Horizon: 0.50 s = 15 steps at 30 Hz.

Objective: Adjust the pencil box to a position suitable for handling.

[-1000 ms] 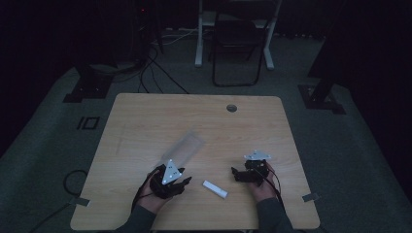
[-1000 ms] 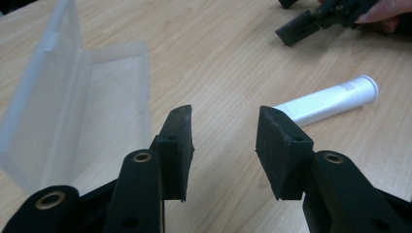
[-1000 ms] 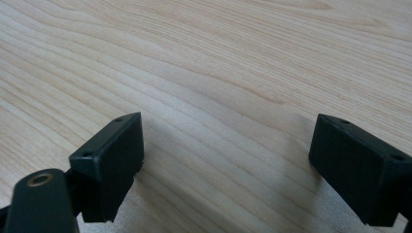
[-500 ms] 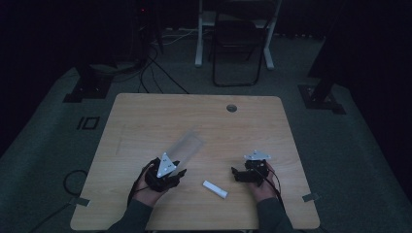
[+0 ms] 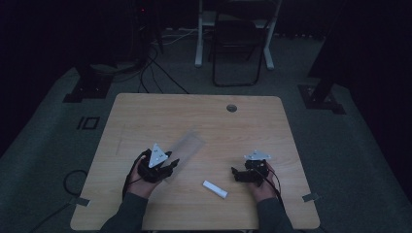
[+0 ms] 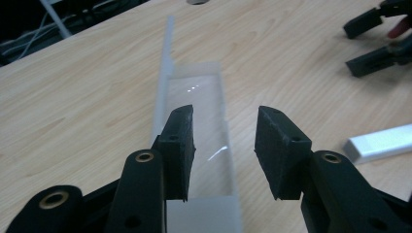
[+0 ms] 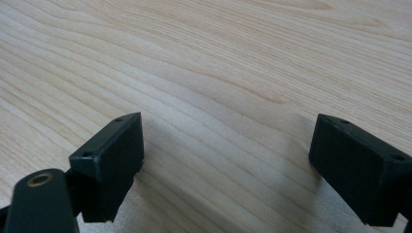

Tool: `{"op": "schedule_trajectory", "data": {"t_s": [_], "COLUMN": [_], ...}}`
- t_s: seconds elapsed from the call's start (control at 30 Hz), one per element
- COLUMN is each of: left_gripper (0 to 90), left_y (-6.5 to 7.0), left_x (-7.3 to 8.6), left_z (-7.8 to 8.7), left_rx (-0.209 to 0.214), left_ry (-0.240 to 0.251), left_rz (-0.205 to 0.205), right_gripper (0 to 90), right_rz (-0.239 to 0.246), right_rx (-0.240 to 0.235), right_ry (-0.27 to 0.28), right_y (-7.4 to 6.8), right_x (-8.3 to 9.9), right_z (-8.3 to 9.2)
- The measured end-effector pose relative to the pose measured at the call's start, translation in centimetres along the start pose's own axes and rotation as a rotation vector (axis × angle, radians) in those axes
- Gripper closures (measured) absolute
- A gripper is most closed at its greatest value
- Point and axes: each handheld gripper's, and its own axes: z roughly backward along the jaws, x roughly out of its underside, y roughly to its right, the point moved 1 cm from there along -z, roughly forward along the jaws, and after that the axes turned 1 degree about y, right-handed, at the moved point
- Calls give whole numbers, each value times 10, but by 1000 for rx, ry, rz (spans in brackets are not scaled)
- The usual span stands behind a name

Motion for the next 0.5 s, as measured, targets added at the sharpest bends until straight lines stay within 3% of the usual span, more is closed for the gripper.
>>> {"op": "schedule_trajectory", "data": {"t_s": [0.23,0.5], "left_gripper": [577,570], "left_y": [-9,-20], "left_x": [-1,3], "left_z": [-1,-11], "left_rx": [-36,-80], "left_ry": [3,-36], "left_rz": [13,28], "right_gripper": [124,124], "right_rz": [0,0], "right_rx": [0,0], "right_ry": [0,0], "right_y": [0,0], "right_x": [0,0], "right_z": [0,0]}}
